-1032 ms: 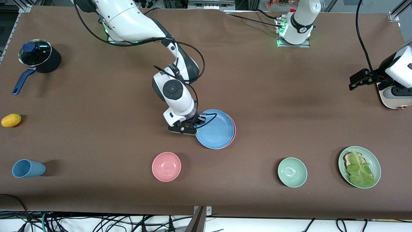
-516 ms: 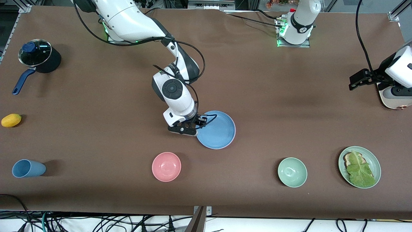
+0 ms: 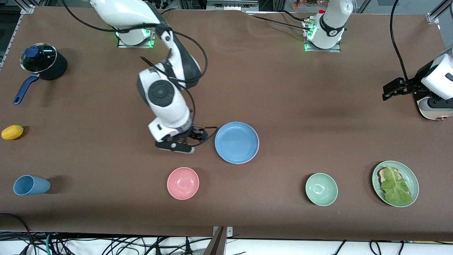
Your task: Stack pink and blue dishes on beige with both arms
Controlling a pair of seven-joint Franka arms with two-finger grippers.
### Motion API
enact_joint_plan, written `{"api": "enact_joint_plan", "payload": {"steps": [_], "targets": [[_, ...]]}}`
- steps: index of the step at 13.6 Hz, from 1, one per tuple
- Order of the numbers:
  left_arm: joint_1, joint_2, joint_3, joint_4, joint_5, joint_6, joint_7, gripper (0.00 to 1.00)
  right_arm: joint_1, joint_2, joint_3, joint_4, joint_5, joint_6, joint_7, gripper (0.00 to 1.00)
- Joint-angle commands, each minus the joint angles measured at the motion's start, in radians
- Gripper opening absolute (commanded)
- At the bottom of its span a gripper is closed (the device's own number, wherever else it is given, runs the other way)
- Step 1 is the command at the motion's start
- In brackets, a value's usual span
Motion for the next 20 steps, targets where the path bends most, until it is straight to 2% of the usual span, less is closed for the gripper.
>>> {"api": "enact_joint_plan", "payload": {"steps": [1, 6, 8, 12, 16, 18, 20], "targets": [[-0.006, 0.015, 0.004, 0.035, -0.005, -0.017, 0.019, 1.0, -0.004, -0.104, -0.064, -0.026, 0.009, -0.113, -0.105, 1.0], [-0.006, 0.024, 0.004, 0.053, -0.003, -0.017, 0.02, 1.0, -0.008, -0.273, -0.189, -0.069, 0.035, -0.296, -0.32, 1.0], [-0.006, 0.024, 0.004, 0.053, -0.005, -0.017, 0.02, 1.0, -0.033, -0.333, -0.2, -0.121, 0.036, -0.322, -0.393, 1.0], [-0.006, 0.022, 0.004, 0.053, -0.015, -0.017, 0.022, 1.0, -0.148, -0.427, -0.189, -0.178, 0.029, -0.4, -0.536, 1.0], [-0.006, 0.022, 0.004, 0.055, -0.015, -0.017, 0.022, 1.0, -0.371, -0.503, -0.031, -0.19, 0.009, -0.454, -0.605, 1.0], [-0.007, 0.022, 0.004, 0.055, -0.014, -0.017, 0.022, 1.0, -0.485, -0.537, 0.076, -0.189, -0.028, -0.481, -0.605, 1.0], [-0.007, 0.024, 0.004, 0.055, -0.014, -0.017, 0.022, 1.0, -0.569, -0.56, 0.139, -0.193, -0.03, -0.5, -0.604, 1.0]]}}
